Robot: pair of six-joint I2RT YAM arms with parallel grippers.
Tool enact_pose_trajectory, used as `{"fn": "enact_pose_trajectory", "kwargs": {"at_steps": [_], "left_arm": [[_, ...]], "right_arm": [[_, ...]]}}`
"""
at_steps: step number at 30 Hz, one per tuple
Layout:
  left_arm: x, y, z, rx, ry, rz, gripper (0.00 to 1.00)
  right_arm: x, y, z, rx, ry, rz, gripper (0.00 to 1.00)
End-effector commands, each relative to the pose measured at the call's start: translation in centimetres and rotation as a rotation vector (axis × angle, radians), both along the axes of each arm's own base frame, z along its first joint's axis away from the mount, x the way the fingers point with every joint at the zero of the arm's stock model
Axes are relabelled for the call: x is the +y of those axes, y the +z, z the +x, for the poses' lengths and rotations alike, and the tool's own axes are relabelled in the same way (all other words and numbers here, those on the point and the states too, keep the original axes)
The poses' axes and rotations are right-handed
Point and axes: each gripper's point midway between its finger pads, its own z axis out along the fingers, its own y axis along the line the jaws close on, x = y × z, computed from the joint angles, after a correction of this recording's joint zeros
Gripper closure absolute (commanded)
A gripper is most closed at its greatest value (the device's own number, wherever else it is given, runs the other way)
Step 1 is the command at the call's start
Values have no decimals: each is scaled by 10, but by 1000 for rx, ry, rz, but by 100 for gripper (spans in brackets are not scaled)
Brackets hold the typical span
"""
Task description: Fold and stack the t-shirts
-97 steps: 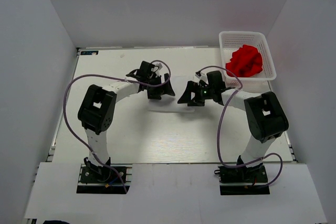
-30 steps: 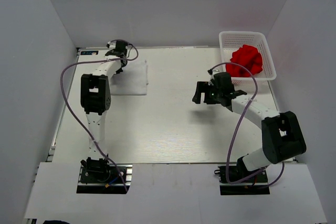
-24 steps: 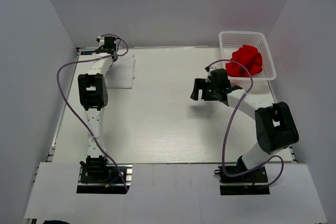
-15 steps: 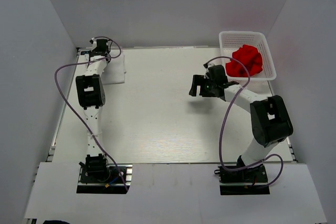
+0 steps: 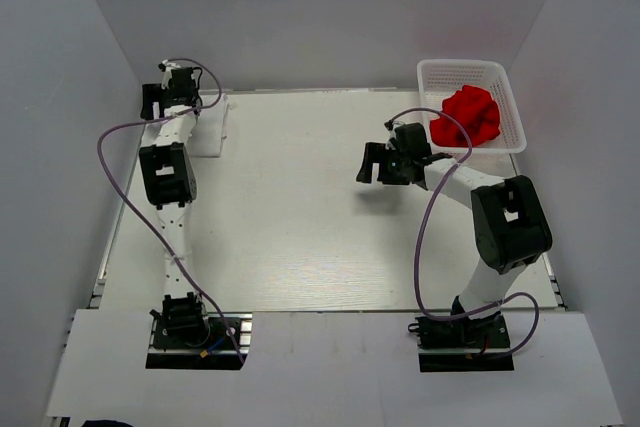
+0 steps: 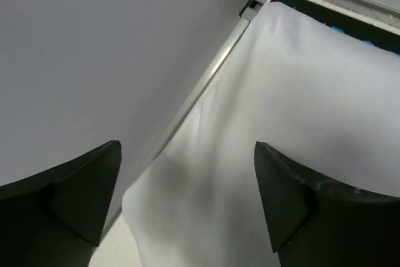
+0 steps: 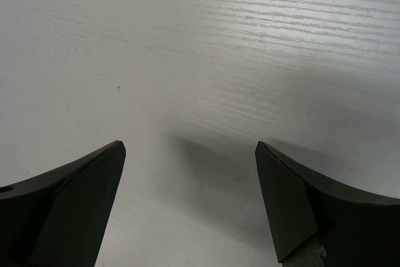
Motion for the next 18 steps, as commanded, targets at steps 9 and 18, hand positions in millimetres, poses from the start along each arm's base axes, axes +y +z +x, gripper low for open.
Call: {"fn": "enact_pose_trajectory", "kwargs": {"at_steps": [9, 18], "left_arm": [[-92, 82, -77, -203, -76, -439, 0], [-251, 116, -176, -293, -556, -867, 0]], "right_arm": [[12, 58, -10, -167, 37, 156, 10], [-7, 64, -37, -210, -14, 150, 10]]}}
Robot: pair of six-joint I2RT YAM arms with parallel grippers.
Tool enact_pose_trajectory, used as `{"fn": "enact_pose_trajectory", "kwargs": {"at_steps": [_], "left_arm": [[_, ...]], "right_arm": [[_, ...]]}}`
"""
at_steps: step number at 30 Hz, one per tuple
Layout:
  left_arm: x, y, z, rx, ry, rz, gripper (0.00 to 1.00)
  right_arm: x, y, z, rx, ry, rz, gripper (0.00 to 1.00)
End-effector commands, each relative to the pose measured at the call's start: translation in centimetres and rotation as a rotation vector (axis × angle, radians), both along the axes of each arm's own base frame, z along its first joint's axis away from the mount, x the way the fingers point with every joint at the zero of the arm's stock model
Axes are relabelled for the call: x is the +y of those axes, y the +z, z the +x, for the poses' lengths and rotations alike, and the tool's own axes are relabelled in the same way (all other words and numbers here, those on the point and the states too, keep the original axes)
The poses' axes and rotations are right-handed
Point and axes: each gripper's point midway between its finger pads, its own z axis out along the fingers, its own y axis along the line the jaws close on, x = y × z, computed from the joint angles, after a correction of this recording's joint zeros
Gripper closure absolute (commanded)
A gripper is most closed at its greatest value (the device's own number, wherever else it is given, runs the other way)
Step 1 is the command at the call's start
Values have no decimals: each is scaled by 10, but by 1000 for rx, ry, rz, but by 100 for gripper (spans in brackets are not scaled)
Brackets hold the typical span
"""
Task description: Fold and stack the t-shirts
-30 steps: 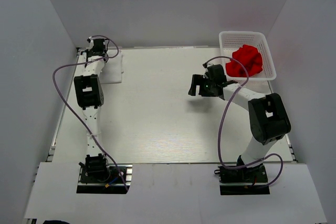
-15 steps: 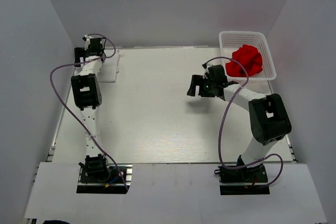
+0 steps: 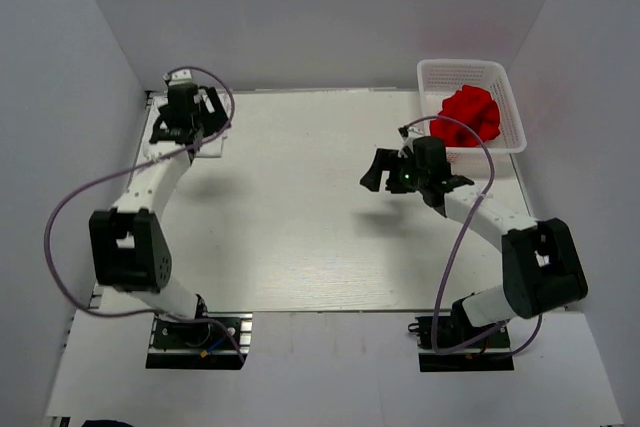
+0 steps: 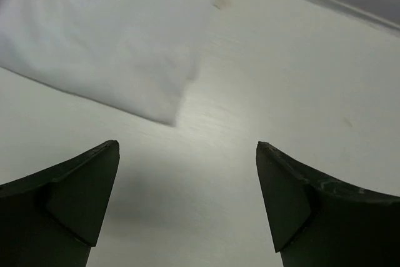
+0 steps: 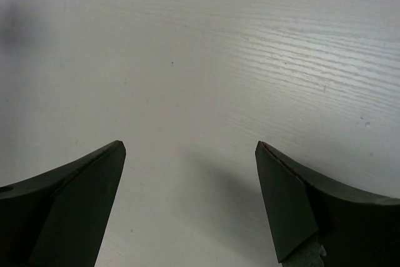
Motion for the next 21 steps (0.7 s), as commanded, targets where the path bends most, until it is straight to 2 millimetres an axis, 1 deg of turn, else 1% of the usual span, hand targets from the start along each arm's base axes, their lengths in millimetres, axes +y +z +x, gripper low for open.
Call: {"fn": "enact_pose_trajectory", "kwargs": {"at_steps": [1, 2, 3, 4, 5, 6, 7, 8, 9, 10, 11, 12, 13, 15, 16, 17, 18, 19, 21], "left_arm": [[-77, 8, -36, -89, -239, -236, 0], [-92, 14, -47, -129, -295, -266, 0], [-115, -9, -71, -101, -374, -309, 0], [-122, 15, -80, -187, -395, -328, 0], [-129, 3, -92, -165, -409, -326, 0], [-130, 2, -97, -160, -393, -323, 0], [-129, 6, -103, -172, -381, -310, 0], [-132, 8, -104, -182, -383, -306, 0], [-134, 3, -106, -173, -386, -303, 0], [-132, 9, -105, -195, -382, -290, 0], [-132, 15, -103, -209, -391, -277, 0], [-133, 17, -103, -210, -388, -272, 0], [-131, 15, -104, -203, -376, -266, 0], [-128, 14, -102, -193, -371, -238, 0], [-131, 14, -103, -192, -380, -239, 0], [-131, 10, -104, -183, -379, -238, 0], [-129, 16, -103, -205, -377, -225, 0], [-128, 11, -104, -195, -376, -224, 0], [-126, 10, -103, -196, -365, -219, 0]], "right_arm": [[-13, 22, 0, -99, -67, 6, 10], [-24, 4, -9, -74, -106, -27, 10], [-27, 26, -9, -146, -125, 1, 10], [-35, 16, -14, -136, -162, -13, 10], [-43, 26, -18, -183, -195, -3, 10], [-46, 19, -25, -177, -204, -7, 10], [-55, 19, -24, -187, -257, -15, 10], [-57, 14, -29, -184, -260, -16, 10], [-59, 25, -34, -225, -258, -1, 10], [-63, 26, -35, -237, -272, -11, 10], [-65, 34, -37, -261, -282, 3, 10], [-68, 32, -41, -266, -289, 2, 10], [-73, 37, -40, -285, -318, -1, 10], [-76, 40, -41, -294, -336, 3, 10], [-81, 43, -40, -310, -357, -6, 10], [-83, 43, -39, -314, -362, -12, 10], [-84, 44, -38, -322, -366, -11, 10], [-84, 45, -38, -325, -372, -10, 10], [-83, 45, -37, -320, -372, -3, 10]]}}
